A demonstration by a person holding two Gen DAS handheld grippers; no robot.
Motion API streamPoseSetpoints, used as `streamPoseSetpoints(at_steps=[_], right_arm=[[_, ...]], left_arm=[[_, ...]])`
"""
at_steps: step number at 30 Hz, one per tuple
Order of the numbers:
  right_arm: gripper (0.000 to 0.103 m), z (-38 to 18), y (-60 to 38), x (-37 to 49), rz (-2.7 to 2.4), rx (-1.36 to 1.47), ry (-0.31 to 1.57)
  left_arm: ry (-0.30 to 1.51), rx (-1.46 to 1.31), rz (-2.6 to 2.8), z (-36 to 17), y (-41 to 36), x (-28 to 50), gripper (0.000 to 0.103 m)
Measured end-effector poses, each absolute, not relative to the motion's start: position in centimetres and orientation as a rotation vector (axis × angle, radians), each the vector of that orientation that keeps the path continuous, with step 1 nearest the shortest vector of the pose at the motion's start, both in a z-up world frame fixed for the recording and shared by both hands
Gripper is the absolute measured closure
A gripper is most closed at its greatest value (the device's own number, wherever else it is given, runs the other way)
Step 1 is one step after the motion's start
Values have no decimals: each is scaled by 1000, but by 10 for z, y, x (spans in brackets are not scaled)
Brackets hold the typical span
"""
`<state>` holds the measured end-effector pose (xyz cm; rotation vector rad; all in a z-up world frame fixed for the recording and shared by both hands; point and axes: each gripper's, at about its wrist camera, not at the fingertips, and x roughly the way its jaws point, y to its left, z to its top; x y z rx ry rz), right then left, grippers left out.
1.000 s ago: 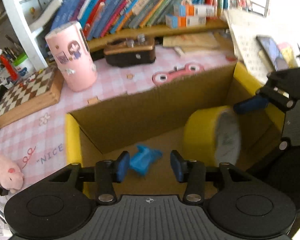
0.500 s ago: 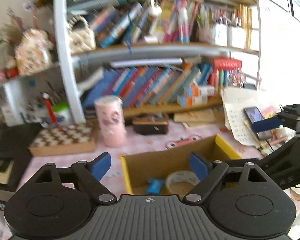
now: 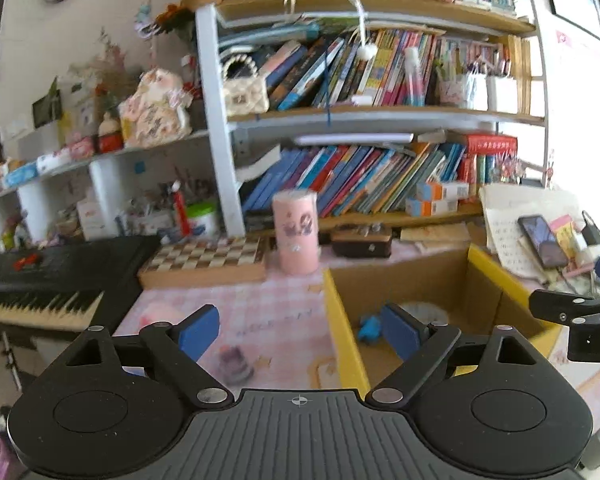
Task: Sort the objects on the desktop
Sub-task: 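Withdraw both open tools from the box back over the table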
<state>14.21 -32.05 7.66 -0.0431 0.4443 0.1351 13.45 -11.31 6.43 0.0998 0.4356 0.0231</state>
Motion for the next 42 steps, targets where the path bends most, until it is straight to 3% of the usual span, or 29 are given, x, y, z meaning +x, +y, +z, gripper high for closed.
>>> streamPoseSetpoints(at_steps=[12, 42], right_arm=[[10, 31, -270, 65, 2, 80, 567], [14, 5, -137, 5, 197, 45, 710]], left_arm=[[584, 81, 18, 15, -69, 72, 13], [658, 51, 95, -4, 44, -9, 13]])
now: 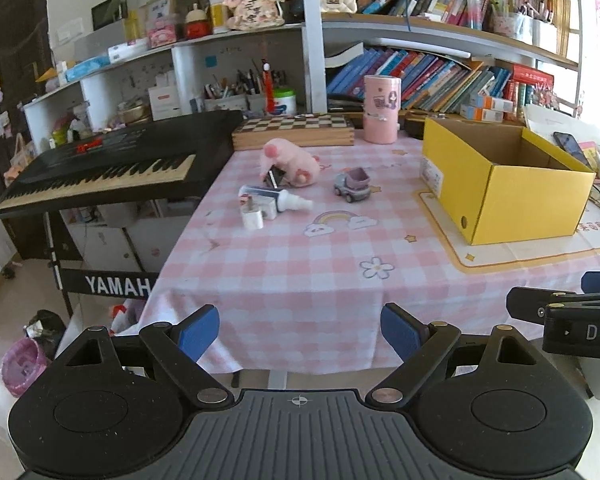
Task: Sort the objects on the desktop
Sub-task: 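Withdraw both open tools from the box back over the table, then grasp the white plug with the left tool while the right tool grasps the grey toy car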
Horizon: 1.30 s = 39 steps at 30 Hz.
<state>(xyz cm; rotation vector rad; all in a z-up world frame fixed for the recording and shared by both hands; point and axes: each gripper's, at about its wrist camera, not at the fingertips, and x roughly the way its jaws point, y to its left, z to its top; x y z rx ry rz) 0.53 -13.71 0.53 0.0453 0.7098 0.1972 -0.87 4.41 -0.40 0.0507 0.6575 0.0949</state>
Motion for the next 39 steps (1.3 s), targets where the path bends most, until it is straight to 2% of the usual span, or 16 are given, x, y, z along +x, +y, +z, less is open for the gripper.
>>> streamPoseSetpoints(at_steps=[6, 25, 39], right_arm=[[27, 4, -119, 6, 226, 36, 722], [30, 0, -75, 31, 292, -13, 737], [34, -8, -54, 142, 330, -33, 762]], left_arm=[[649, 43, 101, -3, 61, -12, 13], [664, 37, 106, -11, 89, 8, 14], [738, 10, 154, -26, 105, 100, 17]])
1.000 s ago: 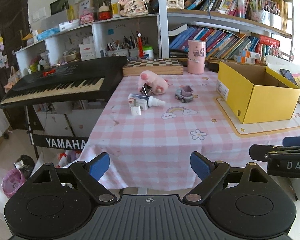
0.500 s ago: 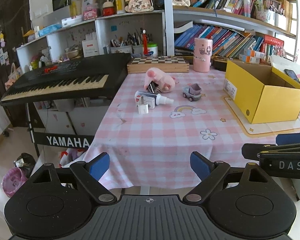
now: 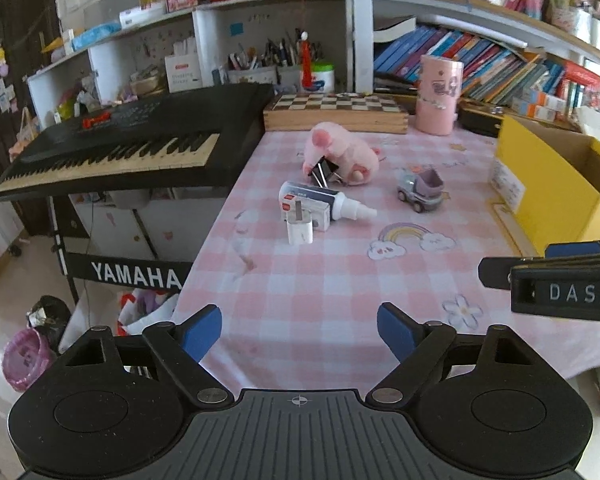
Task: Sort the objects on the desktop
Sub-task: 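Grasp the white plug with the left tool while the right tool grasps the grey toy car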
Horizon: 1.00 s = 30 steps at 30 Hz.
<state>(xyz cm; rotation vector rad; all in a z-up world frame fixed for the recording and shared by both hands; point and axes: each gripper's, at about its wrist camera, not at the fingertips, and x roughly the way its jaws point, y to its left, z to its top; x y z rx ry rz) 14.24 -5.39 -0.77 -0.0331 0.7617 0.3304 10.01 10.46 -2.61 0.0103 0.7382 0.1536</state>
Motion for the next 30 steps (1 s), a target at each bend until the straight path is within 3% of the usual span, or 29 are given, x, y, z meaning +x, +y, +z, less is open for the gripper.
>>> streamPoseSetpoints(at_steps=[8, 30], right_arm=[[34, -17, -49, 211, 347, -40, 791], [34, -54, -32, 330, 397, -141, 842]], left_arm=[[776, -12, 198, -38, 110, 156, 22], [880, -17, 270, -80, 121, 259, 62]])
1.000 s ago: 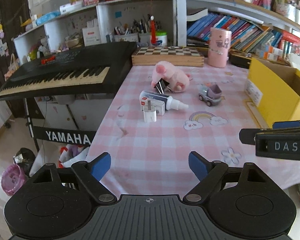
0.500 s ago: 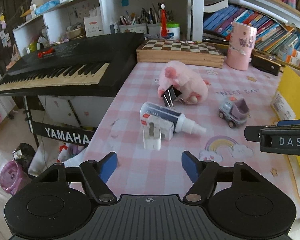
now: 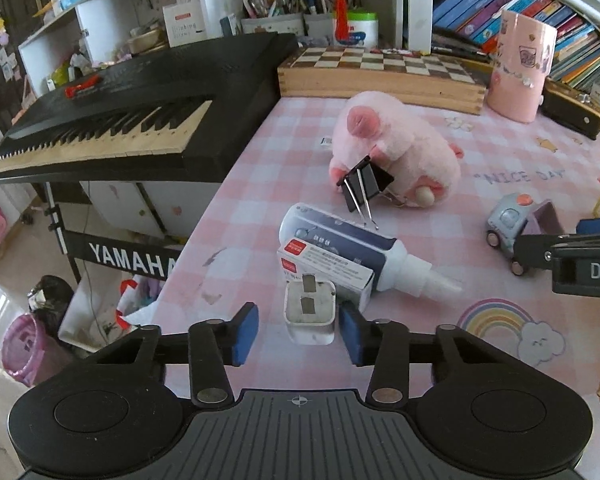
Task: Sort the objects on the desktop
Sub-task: 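Grasp the white plug with the left tool while the right tool grasps the grey toy car, then lift the plug and toy car with both tools toward the yellow box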
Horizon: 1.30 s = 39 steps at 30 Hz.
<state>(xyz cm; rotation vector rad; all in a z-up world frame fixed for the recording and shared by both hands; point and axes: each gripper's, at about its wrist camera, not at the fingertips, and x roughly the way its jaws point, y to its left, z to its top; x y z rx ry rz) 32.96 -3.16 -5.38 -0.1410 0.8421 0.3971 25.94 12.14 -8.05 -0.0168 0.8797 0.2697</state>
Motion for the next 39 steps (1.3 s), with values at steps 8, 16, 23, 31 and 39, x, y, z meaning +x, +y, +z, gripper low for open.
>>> streamPoseSetpoints(at_steps=[8, 16, 23, 31, 39], right_arm=[[47, -68, -18, 351, 442, -179, 880], [64, -71, -22, 356, 448, -183, 894], [64, -46, -37, 333, 456, -123, 849], [64, -17, -55, 297, 472, -54, 813], [64, 11, -72, 248, 478, -15, 751]], left_arm=[[876, -28, 269, -83, 120, 264, 72], [870, -69, 243, -76, 120, 261, 79], [801, -114, 222, -47, 117, 236, 79], [741, -153, 172, -13, 116, 203, 79], [678, -166, 110, 15, 109, 171, 79]])
